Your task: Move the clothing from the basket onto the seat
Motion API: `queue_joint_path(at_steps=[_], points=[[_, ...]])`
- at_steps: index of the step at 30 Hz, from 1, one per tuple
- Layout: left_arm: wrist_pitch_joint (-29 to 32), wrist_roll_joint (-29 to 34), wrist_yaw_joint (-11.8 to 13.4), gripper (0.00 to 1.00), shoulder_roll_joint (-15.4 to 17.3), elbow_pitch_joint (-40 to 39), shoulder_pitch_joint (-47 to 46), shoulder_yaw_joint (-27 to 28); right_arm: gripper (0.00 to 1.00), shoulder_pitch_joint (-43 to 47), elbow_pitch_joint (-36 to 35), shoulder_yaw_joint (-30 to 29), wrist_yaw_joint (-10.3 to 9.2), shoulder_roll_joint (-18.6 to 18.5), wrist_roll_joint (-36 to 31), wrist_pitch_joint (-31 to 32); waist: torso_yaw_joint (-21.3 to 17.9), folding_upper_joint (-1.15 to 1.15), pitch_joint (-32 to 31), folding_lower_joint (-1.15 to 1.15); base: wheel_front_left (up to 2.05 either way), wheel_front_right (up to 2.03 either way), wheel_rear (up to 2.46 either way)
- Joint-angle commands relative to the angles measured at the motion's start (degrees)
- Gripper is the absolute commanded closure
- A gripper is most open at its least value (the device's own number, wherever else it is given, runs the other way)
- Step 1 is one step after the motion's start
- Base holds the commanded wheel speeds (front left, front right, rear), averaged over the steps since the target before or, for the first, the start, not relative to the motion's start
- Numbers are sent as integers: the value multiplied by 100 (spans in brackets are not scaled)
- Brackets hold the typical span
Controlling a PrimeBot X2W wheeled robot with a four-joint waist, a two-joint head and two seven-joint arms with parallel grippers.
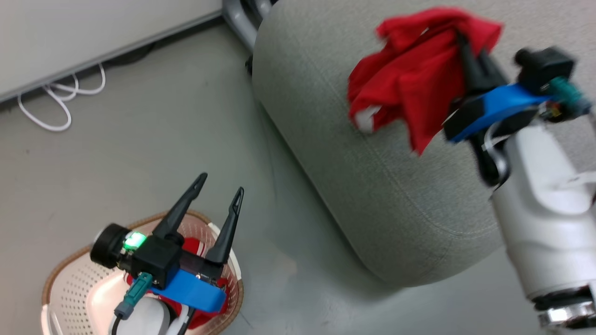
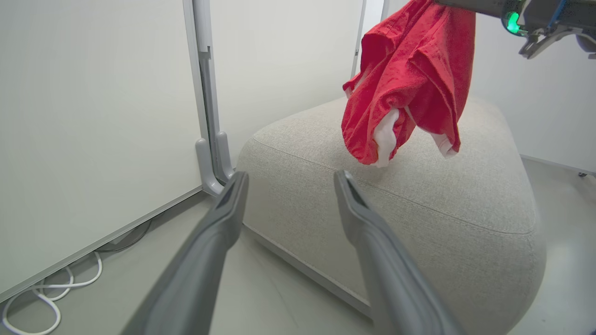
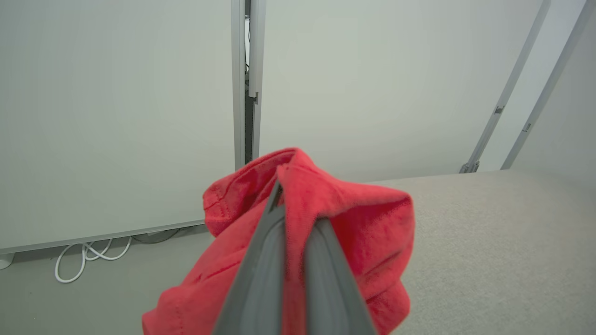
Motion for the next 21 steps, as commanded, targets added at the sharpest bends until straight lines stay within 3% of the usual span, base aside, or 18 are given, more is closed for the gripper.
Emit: queue_joint_path(at_steps=[1, 11, 16, 21], points=[[-27, 41, -3, 0, 81, -76, -161, -3, 100, -224, -7, -157, 1, -100, -60, -29, 224, 0, 409, 0, 0, 0, 0], [-27, 151, -3, 0, 820, -549, -714, -171, 100, -1131, -275, -1912, 1, -821, -392, -25, 479, 0, 1621, 0, 0, 0, 0], [-27, 167, -3, 0, 1096, -687, -930, -290, 100, -1222, -250, -2853, 1, -831, -730, -25, 569, 0, 2028, 0, 0, 0, 0], [-27, 162, -3, 0, 1240, -762, -968, -309, 100, -1110, 164, -3309, 1, -739, -1133, -25, 618, 0, 2252, 0, 0, 0, 0]])
